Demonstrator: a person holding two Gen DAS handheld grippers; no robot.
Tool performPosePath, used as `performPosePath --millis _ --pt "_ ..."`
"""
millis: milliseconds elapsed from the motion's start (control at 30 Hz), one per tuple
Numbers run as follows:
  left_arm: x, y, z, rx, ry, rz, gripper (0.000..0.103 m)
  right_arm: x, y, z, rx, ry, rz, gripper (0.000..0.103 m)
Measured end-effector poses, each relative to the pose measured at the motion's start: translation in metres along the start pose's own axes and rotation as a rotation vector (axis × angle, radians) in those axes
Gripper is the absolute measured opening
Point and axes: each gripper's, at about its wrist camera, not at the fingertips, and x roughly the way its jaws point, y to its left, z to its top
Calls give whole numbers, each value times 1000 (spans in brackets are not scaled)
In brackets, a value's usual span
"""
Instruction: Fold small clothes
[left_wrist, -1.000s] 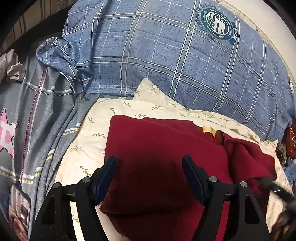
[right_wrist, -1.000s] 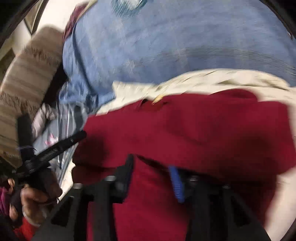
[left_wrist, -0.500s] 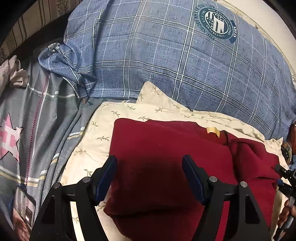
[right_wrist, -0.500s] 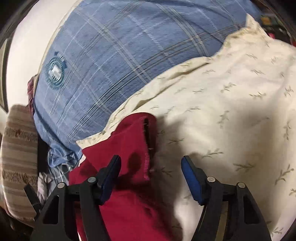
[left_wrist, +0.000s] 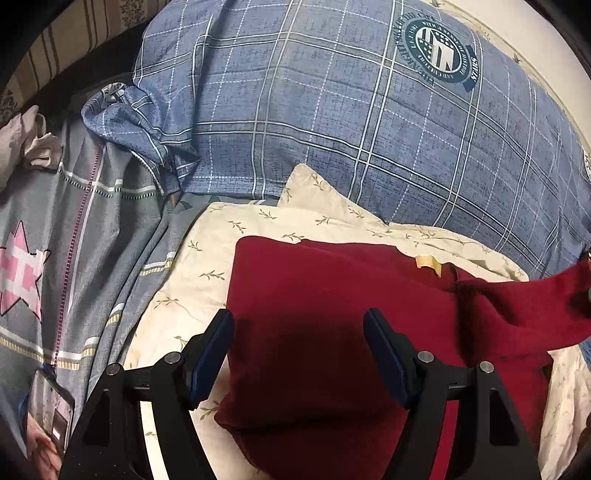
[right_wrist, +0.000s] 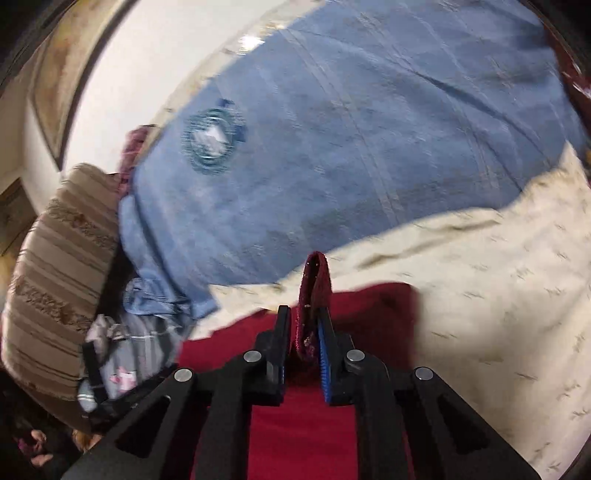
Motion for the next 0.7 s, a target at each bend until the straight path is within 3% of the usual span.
performPosePath --millis 200,367,700 --pt "-3 8 3 -30 -8 -7 72 24 56 4 -78 26 107 12" --pt "-4 18 6 -72 -10 -13 72 51 79 1 -94 56 156 12" --pt "-6 45 12 -176 -21 -23 72 127 132 -35 -152 234 276 12"
